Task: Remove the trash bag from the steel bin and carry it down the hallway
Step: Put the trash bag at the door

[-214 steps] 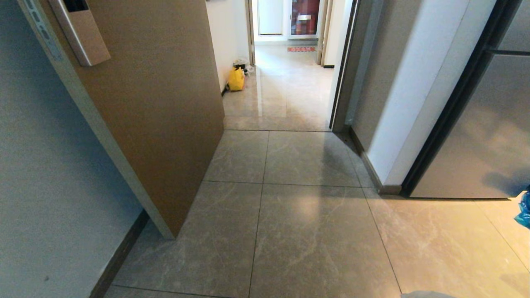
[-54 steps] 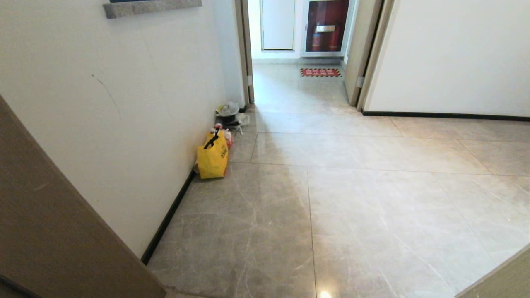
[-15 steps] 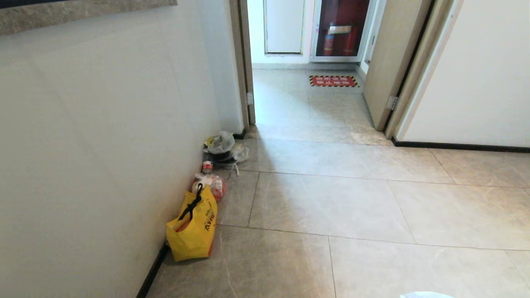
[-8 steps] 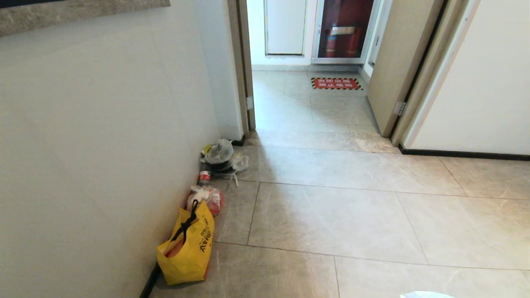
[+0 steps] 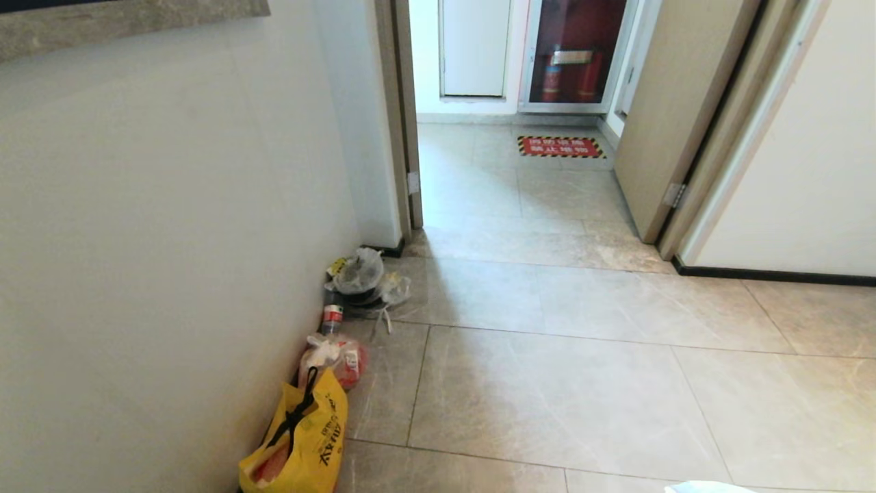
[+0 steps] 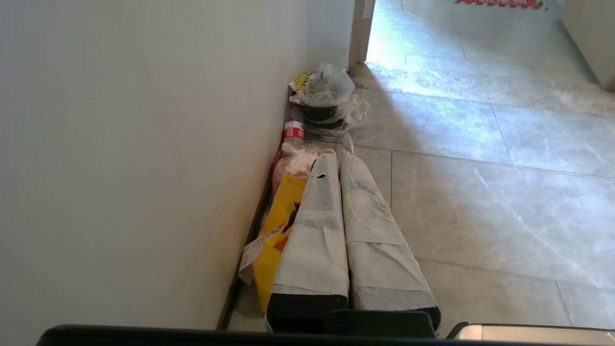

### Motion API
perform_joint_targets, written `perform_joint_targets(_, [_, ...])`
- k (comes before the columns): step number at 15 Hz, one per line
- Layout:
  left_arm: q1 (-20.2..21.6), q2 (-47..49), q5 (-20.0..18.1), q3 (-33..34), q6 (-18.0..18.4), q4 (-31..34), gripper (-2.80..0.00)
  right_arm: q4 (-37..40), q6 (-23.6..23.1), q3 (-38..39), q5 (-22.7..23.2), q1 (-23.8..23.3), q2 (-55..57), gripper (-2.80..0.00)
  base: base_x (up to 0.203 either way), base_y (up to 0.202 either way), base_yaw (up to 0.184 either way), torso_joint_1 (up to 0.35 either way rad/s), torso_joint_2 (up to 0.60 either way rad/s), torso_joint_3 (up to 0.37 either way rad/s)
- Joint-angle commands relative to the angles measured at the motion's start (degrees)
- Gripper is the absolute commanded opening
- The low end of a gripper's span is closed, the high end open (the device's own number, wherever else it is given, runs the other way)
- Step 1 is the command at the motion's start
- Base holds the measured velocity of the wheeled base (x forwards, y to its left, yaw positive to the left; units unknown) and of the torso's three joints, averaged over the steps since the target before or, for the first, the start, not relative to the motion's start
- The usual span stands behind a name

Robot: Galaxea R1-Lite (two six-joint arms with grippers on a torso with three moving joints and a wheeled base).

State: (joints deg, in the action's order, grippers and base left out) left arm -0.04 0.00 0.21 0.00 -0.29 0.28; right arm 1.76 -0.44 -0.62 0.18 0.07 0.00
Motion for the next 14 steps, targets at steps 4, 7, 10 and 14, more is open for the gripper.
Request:
perform_joint_targets(4, [0.0,0.0,0.0,0.0,-0.1,0.0,-2.8,0.0,0.1,0.0,0.0,0.0,0.0,-2.8,0.191,0.0,0.001,0.001,0.0,0.003])
perform_joint_targets(7, [0.0,0.0,0.0,0.0,-0.1,0.0,-2.8,0.0,0.0,0.0,0.0,0.0,0.1,-2.8,0.189,0.0,-0.001,0.001,0.0,0.002])
perform_joint_targets(10, [0.0,0.0,0.0,0.0,-0.1,0.0,-2.8,0.0,0.1,0.0,0.0,0.0,0.1,-2.8,0.192,0.0,0.0,0.0,0.0,0.002])
perform_joint_targets(14, [0.0,0.0,0.0,0.0,-0.1,0.0,-2.8,0.0,0.0,0.0,0.0,0.1,0.1,-2.8,0.186,0.0,-0.001,0.001,0.0,0.003])
